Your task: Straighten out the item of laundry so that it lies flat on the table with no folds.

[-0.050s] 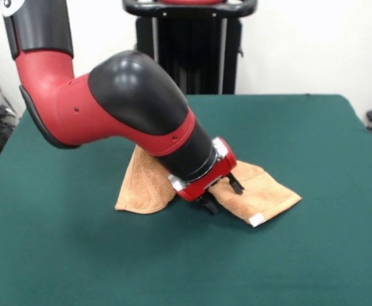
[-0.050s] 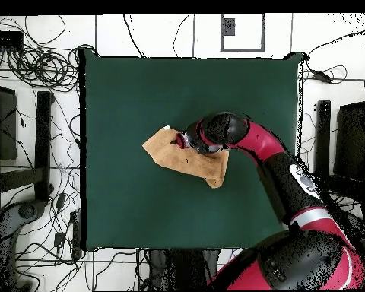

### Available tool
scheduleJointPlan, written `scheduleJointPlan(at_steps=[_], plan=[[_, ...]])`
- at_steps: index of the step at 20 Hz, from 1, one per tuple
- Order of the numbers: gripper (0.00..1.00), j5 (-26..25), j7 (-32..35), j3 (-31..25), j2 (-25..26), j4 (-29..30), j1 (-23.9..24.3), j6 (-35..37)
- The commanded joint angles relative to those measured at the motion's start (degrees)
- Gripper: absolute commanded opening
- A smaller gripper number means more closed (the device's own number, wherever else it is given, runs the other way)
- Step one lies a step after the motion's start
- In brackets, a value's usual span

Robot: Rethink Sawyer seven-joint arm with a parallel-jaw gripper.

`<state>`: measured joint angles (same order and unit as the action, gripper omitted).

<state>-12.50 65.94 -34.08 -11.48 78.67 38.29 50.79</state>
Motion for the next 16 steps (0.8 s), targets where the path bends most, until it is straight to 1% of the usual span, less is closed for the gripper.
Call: scheduleJointPlan(at_steps=[1,8,10,15,16], plan=[[1.00,-2.3,-5.3,-5.2,0.8,1.9,-1.8,-3.4],[1.00,-1.9,-4.7,-6.2,-0.6,4.4,-0.3,-2.4],[1.00,-1.7,-3.0,-6.0,-1.0,5.1,-0.1,-3.4],[1.00,-2.5,-1.1,-6.4,-1.7,6.4,0.7,-8.8],[0.00,-2.7,-0.8,-6.4,-2.0,6.8,0.9,-9.8]])
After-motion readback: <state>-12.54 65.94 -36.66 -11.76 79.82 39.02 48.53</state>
